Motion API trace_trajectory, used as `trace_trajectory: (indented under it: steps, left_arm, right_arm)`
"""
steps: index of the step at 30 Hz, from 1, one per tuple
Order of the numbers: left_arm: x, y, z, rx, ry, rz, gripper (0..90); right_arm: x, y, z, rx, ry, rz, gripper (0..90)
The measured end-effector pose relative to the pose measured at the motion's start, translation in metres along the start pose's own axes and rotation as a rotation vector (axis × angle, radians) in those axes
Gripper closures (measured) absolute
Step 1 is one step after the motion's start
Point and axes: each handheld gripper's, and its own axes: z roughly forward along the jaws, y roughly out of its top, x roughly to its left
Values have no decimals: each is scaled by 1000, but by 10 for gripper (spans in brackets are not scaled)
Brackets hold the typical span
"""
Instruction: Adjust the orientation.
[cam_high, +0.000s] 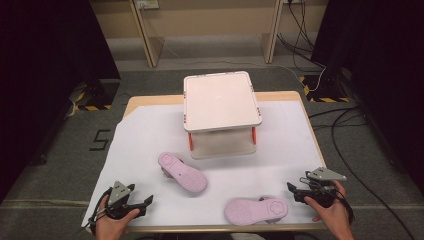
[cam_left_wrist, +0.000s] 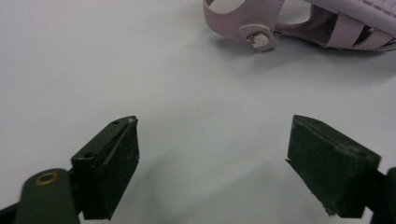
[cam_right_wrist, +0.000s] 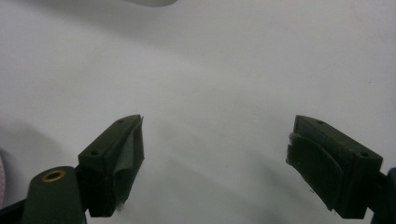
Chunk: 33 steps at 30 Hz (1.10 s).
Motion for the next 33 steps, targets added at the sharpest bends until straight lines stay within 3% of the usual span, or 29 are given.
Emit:
trace_trajectory:
  steps: [8,13,18,26,33]
  left_arm:
    - [-4,6,6,-25,7,-22,150]
    - [-13,19,19,-24,-23,29,168]
    - [-22,31,30,-37,-54,57,252]
    - [-22,46,48,-44,-39,106,346]
    - [-25,52,53,-53,-28,148,400]
  right_arm:
    - [0,0,1,2,4,-2,187]
    - [1,-1,2,4,10,-6,187]
    - [1,0,3,8,13,-13,188]
    - [2,0,4,13,23,-18,189]
    - [2,-1,4,22,29,-26,193]
